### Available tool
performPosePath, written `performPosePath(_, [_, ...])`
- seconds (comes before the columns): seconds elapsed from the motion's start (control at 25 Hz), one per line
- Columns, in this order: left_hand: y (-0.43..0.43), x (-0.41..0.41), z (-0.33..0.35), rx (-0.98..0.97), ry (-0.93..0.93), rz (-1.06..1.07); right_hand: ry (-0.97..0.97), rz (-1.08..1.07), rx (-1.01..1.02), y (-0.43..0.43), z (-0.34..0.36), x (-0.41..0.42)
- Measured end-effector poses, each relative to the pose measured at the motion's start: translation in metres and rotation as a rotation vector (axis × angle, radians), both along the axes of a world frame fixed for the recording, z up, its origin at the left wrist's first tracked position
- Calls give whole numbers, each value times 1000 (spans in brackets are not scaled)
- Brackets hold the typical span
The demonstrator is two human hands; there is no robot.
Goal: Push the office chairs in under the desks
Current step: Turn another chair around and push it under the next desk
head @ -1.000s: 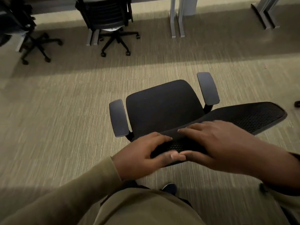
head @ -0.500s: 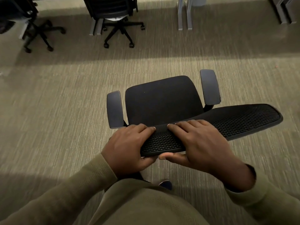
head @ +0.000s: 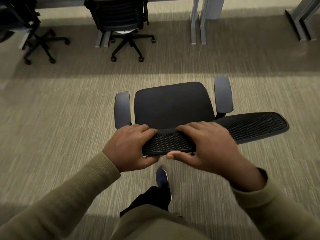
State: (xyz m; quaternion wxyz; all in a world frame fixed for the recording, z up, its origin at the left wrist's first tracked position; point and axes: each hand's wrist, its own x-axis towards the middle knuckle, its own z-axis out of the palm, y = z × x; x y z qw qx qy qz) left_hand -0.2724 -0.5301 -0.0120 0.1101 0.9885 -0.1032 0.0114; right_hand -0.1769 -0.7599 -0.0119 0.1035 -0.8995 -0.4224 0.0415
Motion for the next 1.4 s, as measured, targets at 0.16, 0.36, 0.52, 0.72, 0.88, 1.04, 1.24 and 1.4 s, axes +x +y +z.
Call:
performPosePath(0.16, [34, 67, 1, -23, -22, -30, -24, -223, -46, -13, 7, 103])
performPosePath(0.36, [68, 153, 2, -37, -91, -74, -110, -367, 59, 0, -6, 168])
performPosePath(0.52, [96, 216, 3, -54, -213, -52, -110, -432, 92, 22, -6, 216])
performPosePath(0.72, [124, 305, 4, -30, -315, 23, -128, -412, 89, 38, -11, 284])
performPosePath(0.88, [135, 386, 4, -11, -306, 65, -147, -407, 89, 44, -13, 354])
performPosePath(1.04, [135, 465, 5, -23, -285, 98, -147, -427, 121, 45, -13, 426])
performPosePath(1.24, [126, 573, 8, 4, -225, 109, -149, -463, 130, 37, -14, 519])
performPosePath(1.4, [116, 658, 10, -5, -185, 100, -177, -497, 114, 29, -11, 592])
